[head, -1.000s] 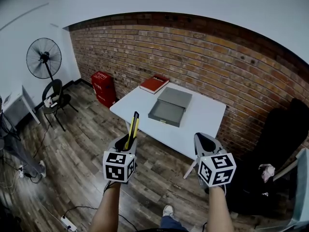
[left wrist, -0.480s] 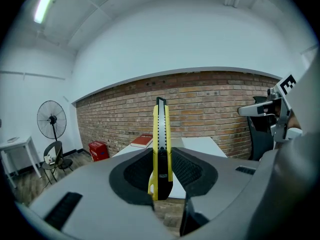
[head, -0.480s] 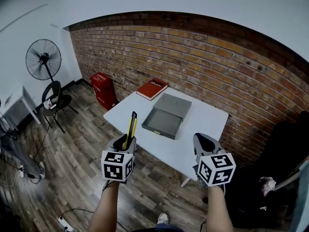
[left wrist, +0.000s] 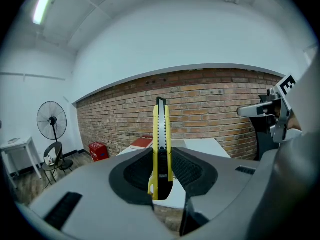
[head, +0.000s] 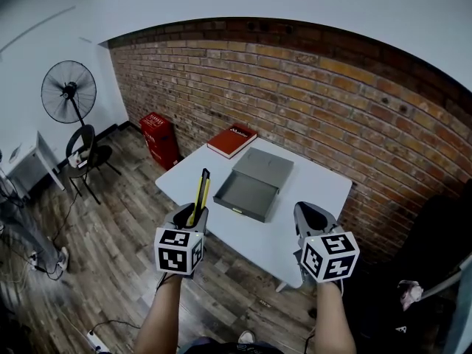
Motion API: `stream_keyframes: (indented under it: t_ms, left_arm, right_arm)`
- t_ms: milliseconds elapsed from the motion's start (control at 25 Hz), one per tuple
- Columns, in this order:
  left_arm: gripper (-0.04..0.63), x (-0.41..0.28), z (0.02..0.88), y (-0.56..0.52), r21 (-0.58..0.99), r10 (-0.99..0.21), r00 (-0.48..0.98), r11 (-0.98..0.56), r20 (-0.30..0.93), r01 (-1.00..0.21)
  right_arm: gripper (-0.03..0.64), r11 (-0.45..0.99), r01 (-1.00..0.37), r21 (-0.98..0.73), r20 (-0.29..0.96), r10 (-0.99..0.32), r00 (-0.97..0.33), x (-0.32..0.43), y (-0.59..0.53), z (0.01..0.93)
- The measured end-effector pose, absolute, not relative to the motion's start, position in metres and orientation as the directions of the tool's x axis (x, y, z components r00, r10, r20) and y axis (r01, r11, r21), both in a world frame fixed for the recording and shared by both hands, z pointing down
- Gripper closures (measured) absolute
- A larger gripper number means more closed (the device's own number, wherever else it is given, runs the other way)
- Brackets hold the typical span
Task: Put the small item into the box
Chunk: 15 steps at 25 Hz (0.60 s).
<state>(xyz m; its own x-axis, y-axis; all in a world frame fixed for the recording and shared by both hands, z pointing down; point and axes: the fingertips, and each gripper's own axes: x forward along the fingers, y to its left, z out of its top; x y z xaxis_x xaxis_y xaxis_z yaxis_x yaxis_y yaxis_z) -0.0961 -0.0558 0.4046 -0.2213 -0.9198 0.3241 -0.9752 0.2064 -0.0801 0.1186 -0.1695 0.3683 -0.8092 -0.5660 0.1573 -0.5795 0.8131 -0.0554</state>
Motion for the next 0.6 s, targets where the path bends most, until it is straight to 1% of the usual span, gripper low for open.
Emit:
stream_keyframes:
  t_ms: [320, 600]
  left_arm:
    - [0.465, -0.114, 0.412, -0.078, -0.065, -0.921, -0.227, 0.218, 0.318, -0.974]
    - [0.465, -0.131, 0.421, -0.110, -0.060, -0.929, -0.195, 0.185, 0.315, -0.981]
  right_arm:
    - [0.597, 0.828, -0.560, -0.031, 0.167, -0.548, -0.820, 0.098, -0.186, 0.372]
    - [0.597, 0.814, -0.581, -0.021, 0.176, -0.569, -0.804, 0.080, -0.209, 0.381]
